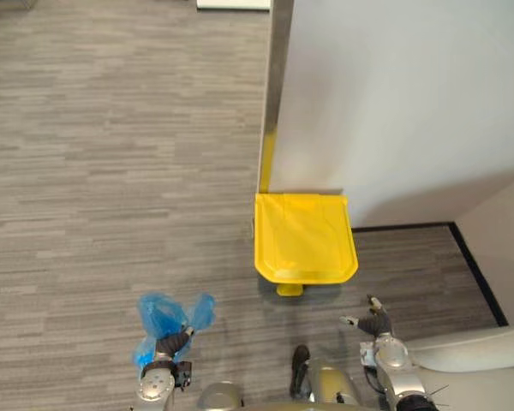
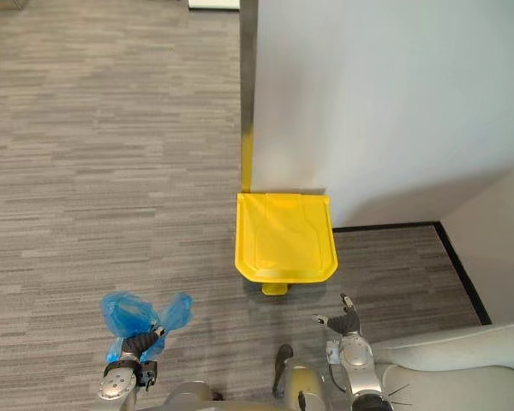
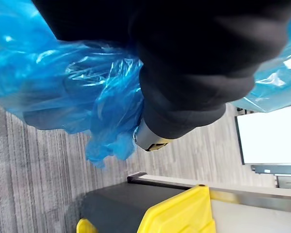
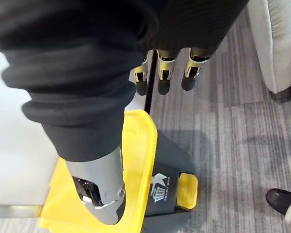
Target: Gather rubbish on tea table into small bin, then transfer packed bag to large trash can.
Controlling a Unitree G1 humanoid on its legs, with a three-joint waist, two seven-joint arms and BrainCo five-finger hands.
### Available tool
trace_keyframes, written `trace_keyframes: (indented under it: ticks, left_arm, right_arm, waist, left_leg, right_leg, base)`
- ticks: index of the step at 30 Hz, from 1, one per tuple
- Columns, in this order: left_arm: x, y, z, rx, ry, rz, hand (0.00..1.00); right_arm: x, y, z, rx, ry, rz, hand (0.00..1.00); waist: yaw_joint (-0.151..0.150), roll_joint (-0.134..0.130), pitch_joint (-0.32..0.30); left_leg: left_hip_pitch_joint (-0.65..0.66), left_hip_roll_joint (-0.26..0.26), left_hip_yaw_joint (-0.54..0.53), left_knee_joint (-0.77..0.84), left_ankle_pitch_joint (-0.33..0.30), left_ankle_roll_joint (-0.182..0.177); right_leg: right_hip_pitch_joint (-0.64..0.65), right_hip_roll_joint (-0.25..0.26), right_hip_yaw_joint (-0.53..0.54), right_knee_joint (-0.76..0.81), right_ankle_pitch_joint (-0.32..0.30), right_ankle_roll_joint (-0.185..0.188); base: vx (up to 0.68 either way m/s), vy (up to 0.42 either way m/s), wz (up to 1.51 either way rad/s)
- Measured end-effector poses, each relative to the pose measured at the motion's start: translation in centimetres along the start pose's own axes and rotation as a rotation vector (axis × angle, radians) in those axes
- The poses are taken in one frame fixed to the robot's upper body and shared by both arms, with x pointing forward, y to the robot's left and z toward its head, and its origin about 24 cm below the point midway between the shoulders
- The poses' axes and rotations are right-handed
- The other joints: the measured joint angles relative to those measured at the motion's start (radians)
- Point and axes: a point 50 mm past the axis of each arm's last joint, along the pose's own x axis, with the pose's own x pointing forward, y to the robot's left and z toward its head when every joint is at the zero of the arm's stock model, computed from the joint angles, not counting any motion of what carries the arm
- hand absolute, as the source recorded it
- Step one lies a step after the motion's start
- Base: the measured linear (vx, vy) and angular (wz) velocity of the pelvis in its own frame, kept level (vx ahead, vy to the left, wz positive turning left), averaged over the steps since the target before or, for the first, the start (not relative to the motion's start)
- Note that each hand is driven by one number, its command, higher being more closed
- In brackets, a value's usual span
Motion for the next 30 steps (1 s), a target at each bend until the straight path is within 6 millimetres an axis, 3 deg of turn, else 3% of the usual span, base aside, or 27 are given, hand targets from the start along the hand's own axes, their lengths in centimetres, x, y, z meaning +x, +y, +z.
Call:
trace_keyframes:
  ticks: [1, 3, 4, 5, 6, 7, 8, 9, 11, 13, 15, 16, 19, 20, 21, 22, 23, 24, 25, 26, 27, 28, 29, 30]
  left_arm:
    - [0.0, 0.3, 0.0, 0.006, 0.0, 0.005, 1.0]
    - [0.4, 1.6, 0.5, 0.045, -0.017, 0.033, 1.0]
    - [0.7, 1.8, 0.9, 0.053, -0.026, 0.037, 1.0]
    - [1.0, 1.8, 1.2, 0.043, -0.031, 0.046, 1.0]
    - [1.3, 1.4, 1.6, 0.027, -0.042, 0.046, 1.0]
    - [1.6, 1.1, 2.0, 0.027, -0.055, 0.042, 1.0]
    - [2.2, 0.4, 3.1, 0.037, -0.087, 0.015, 1.0]
    - [2.6, -0.1, 4.0, 0.03, -0.113, 0.009, 1.0]
    - [2.7, -0.1, 4.0, 0.02, -0.112, 0.015, 1.0]
    - [2.6, 0.0, 3.3, 0.014, -0.082, 0.016, 1.0]
    - [2.6, -0.4, 3.4, 0.008, -0.081, 0.004, 1.0]
    - [2.9, -1.0, 4.2, -0.003, -0.108, -0.009, 1.0]
    - [2.9, -1.7, 4.9, -0.022, -0.137, -0.025, 1.0]
    - [2.8, -2.0, 5.0, -0.026, -0.142, -0.033, 1.0]
    - [2.9, -2.5, 5.7, -0.041, -0.17, -0.042, 1.0]
    - [2.9, -2.9, 6.0, -0.055, -0.179, -0.048, 1.0]
    - [3.0, -2.5, 6.1, -0.066, -0.186, -0.026, 1.0]
    - [3.2, -1.6, 6.3, -0.044, -0.193, -0.012, 1.0]
    - [3.4, -1.6, 6.9, -0.04, -0.212, -0.014, 1.0]
    - [3.5, -2.3, 7.5, -0.041, -0.231, -0.038, 1.0]
    - [3.5, -3.5, 8.0, -0.043, -0.251, -0.076, 1.0]
    - [3.5, -4.3, 8.7, -0.047, -0.276, -0.101, 1.0]
    - [3.3, -4.5, 9.0, -0.059, -0.297, -0.107, 1.0]
    - [3.2, -4.5, 9.1, -0.071, -0.31, -0.102, 1.0]
  right_arm:
    - [0.0, 0.0, 0.0, -0.001, 0.0, 0.001, 0.0]
    - [0.0, 0.0, -0.1, -0.001, 0.006, 0.001, 0.0]
    - [0.0, 0.0, -0.1, 0.0, 0.008, -0.003, 0.0]
    - [0.1, -0.5, -0.5, -0.005, 0.03, -0.015, 0.0]
    - [0.4, -0.8, -0.1, -0.008, 0.026, -0.021, 0.0]
    - [0.6, -0.9, 0.2, -0.007, 0.016, -0.025, 0.0]
    - [0.8, -1.5, 0.5, 0.011, 0.013, -0.047, 0.0]
    - [0.6, -2.0, -0.1, 0.029, 0.044, -0.067, 0.0]
    - [0.5, -2.1, -0.4, 0.055, 0.057, -0.074, 0.0]
    - [0.7, -2.5, 0.5, 0.082, 0.01, -0.119, 0.0]
    - [1.1, -3.5, 1.6, 0.114, -0.026, -0.15, 0.0]
    - [1.2, -4.7, 2.0, 0.123, -0.051, -0.188, 0.0]
    - [1.4, -4.9, 3.0, 0.129, -0.085, -0.187, 0.0]
    - [1.4, -4.7, 3.4, 0.12, -0.102, -0.177, 0.0]
    - [1.5, -4.8, 3.9, 0.112, -0.115, -0.203, 0.0]
    - [1.7, -5.2, 4.1, 0.103, -0.112, -0.223, 0.0]
    - [2.5, -5.5, 6.1, 0.095, -0.163, -0.225, 0.0]
    - [2.7, -4.3, 8.0, 0.082, -0.228, -0.169, 0.0]
    - [3.0, -3.9, 9.2, 0.071, -0.257, -0.146, 0.0]
    - [3.3, -3.2, 10.5, 0.101, -0.276, -0.159, 0.0]
    - [3.5, -2.6, 12.6, 0.106, -0.324, -0.13, 0.0]
    - [3.7, -2.2, 14.3, 0.094, -0.368, -0.106, 0.0]
    - [3.7, -1.1, 16.9, 0.082, -0.434, -0.068, 0.0]
    - [3.2, 0.5, 21.1, 0.055, -0.549, -0.01, 0.0]
  waist:
    - [0.001, -0.004, 0.002]
    - [-0.007, -0.036, 0.022]
    - [-0.02, -0.049, 0.03]
    - [-0.021, -0.044, 0.036]
    - [-0.007, -0.028, 0.041]
    - [-0.006, -0.011, 0.05]
    - [-0.028, 0.007, 0.067]
    - [-0.047, 0.008, 0.067]
    - [-0.041, 0.011, 0.058]
    - [-0.042, 0.013, 0.042]
    - [-0.052, 0.006, 0.031]
    - [-0.054, 0.01, 0.025]
    - [-0.052, 0.012, 0.021]
    - [-0.052, 0.015, 0.018]
    - [-0.06, 0.022, 0.022]
    - [-0.062, 0.04, 0.023]
    - [-0.034, 0.07, 0.013]
    - [-0.024, 0.051, 0.001]
    - [-0.014, 0.055, 0.009]
    - [-0.022, 0.052, 0.011]
    - [-0.028, 0.052, 0.023]
    - [-0.028, 0.054, 0.047]
    - [-0.01, 0.058, 0.055]
    - [0.007, 0.053, 0.052]
  left_leg:
    - [-0.002, 0.0, -0.003, 0.015, -0.011, 0.0]
    - [-0.009, -0.027, -0.05, 0.046, -0.033, 0.002]
    - [-0.017, -0.041, -0.071, 0.059, -0.039, -0.005]
    - [-0.016, -0.039, -0.099, 0.089, -0.065, -0.021]
    - [-0.004, -0.017, -0.121, 0.092, -0.085, -0.05]
    - [-0.004, -0.005, -0.147, 0.086, -0.089, -0.056]
    - [-0.002, 0.003, -0.216, 0.06, -0.086, -0.062]
    - [0.023, 0.012, -0.263, 0.043, -0.073, -0.081]
    - [0.038, 0.045, -0.263, 0.077, -0.062, -0.104]
    - [0.031, 0.068, -0.259, 0.095, -0.025, -0.161]
    - [0.015, 0.08, -0.244, 0.045, 0.042, -0.184]
    - [0.002, 0.088, -0.229, 0.006, 0.078, -0.225]
    - [-0.008, 0.08, -0.219, 0.01, 0.107, -0.268]
    - [-0.007, 0.072, -0.214, 0.002, 0.113, -0.26]
    - [-0.003, 0.052, -0.198, -0.015, 0.116, -0.255]
    - [-0.004, 0.047, -0.183, -0.014, 0.113, -0.252]
    - [-0.032, 0.093, -0.15, 0.002, 0.11, -0.253]
    - [-0.093, 0.098, -0.128, 0.071, 0.105, -0.272]
    - [-0.146, 0.109, -0.107, 0.127, 0.054, -0.282]
    - [-0.183, 0.117, -0.097, 0.129, 0.0, -0.263]
    - [-0.202, 0.126, -0.097, 0.011, 0.029, -0.265]
    - [-0.192, 0.12, -0.073, 0.001, 0.052, -0.198]
    - [-0.178, 0.109, -0.071, 0.021, 0.051, -0.185]
    - [-0.206, 0.11, -0.074, 0.044, 0.051, -0.185]
  right_leg:
    - [-0.014, -0.003, -0.005, -0.038, 0.005, 0.001]
    - [-0.049, -0.032, -0.027, -0.317, 0.056, 0.072]
    - [-0.061, -0.055, -0.029, -0.341, 0.054, 0.074]
    - [-0.046, -0.071, -0.038, -0.318, 0.019, 0.078]
    - [-0.023, -0.043, -0.023, -0.329, 0.062, 0.084]
    - [-0.024, -0.034, -0.017, -0.311, 0.057, 0.09]
    - [-0.047, -0.029, 0.024, -0.226, 0.019, 0.139]
    - [-0.067, -0.023, 0.053, -0.117, -0.015, 0.09]
    - [-0.062, -0.038, 0.02, -0.007, -0.045, 0.044]
    - [-0.061, -0.035, -0.007, 0.03, -0.084, 0.014]
    - [-0.059, -0.034, -0.029, -0.005, -0.092, 0.012]
    - [-0.057, -0.043, -0.045, -0.038, -0.091, 0.011]
    - [-0.025, -0.078, -0.069, -0.056, -0.091, 0.011]
    - [-0.029, -0.097, -0.07, -0.033, -0.091, 0.011]
    - [-0.078, -0.139, -0.07, 0.104, -0.077, -0.029]
    - [-0.12, -0.123, -0.058, 0.158, -0.108, -0.006]
    - [-0.132, 0.013, -0.043, 0.034, -0.153, 0.006]
    - [-0.062, 0.069, -0.047, -0.193, -0.033, -0.107]
    - [-0.06, 0.061, -0.06, -0.209, 0.0, -0.092]
    - [-0.06, 0.036, -0.05, -0.193, 0.0, -0.096]
    - [-0.065, -0.015, -0.03, -0.091, -0.027, -0.077]
    - [-0.102, -0.054, -0.03, 0.054, -0.053, -0.056]
    - [-0.148, -0.052, -0.001, 0.085, -0.104, 0.029]
    - [-0.144, -0.025, -0.003, -0.025, -0.076, 0.008]
  base:
    - [-0.01, 0.026, 0.14]
    - [0.06, -0.019, 0.53]
    - [0.12, -0.111, 0.92]
    - [0.23, -0.141, 0.6]
    - [0.28, -0.127, 0.42]
    - [0.41, -0.108, 0.68]
    - [0.42, -0.139, 1.36]
    - [0.45, -0.158, 1.39]
    - [0.34, -0.125, 0.61]
    - [0.46, -0.175, 0.27]
    - [0.42, -0.157, 0.28]
    - [0.32, -0.087, 0.28]
    - [0.24, 0.012, 0.37]
    - [0.17, 0.092, 0.47]
    - [0.14, 0.071, 0.29]
    - [0.22, 0.029, -0.54]
    - [0.23, -0.033, -1.13]
    - [0.24, -0.024, -1.25]
    - [0.15, 0.037, -0.43]
    - [0.09, 0.109, 0.3]
    - [0.04, 0.162, 0.73]
    - [0.0, 0.181, 0.62]
    - [-0.05, 0.144, 0.31]
    - [-0.06, 0.086, 0.08]
